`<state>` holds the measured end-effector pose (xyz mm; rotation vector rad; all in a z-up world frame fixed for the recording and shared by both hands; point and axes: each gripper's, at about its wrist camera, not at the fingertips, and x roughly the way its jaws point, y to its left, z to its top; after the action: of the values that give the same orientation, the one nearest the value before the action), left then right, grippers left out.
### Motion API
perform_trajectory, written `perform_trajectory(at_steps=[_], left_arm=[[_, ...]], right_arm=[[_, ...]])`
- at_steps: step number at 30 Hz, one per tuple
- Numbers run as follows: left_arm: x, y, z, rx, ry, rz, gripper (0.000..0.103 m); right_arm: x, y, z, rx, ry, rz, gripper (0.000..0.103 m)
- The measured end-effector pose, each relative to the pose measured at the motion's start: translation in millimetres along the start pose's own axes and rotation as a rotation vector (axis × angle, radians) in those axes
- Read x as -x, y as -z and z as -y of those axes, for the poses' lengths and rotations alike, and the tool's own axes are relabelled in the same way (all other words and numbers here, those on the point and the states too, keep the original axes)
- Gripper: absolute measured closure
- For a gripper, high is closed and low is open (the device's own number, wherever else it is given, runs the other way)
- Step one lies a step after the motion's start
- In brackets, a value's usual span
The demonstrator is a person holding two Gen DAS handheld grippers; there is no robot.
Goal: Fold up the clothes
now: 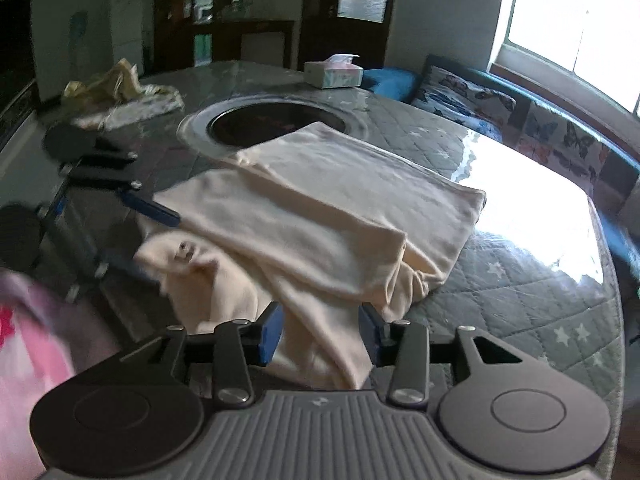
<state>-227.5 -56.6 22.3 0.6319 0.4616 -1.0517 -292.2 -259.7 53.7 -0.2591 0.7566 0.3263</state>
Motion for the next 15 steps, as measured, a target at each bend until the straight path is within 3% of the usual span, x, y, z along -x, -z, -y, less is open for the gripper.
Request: perform_trajectory(at_steps=[3,10,15], left_arm=[[0.7,-4.9,-7.8,0.034,-0.014,0.016,0.085],[4.0,-29.2,-47.7,0.187,-0.017,0.094,0.088],[-5.1,-38.9,-68.5,0.249,0.0,0.108,0.088]], right_arm=[[7.3,8.1,-7.6,0.065,0.003,-0.009,0.049],[-0.8,14.7,-22.4,0.176,-0.02,0.011,0.043],[-19.9,8.6,-29.2,0.234,0.021,0.08,0.042]])
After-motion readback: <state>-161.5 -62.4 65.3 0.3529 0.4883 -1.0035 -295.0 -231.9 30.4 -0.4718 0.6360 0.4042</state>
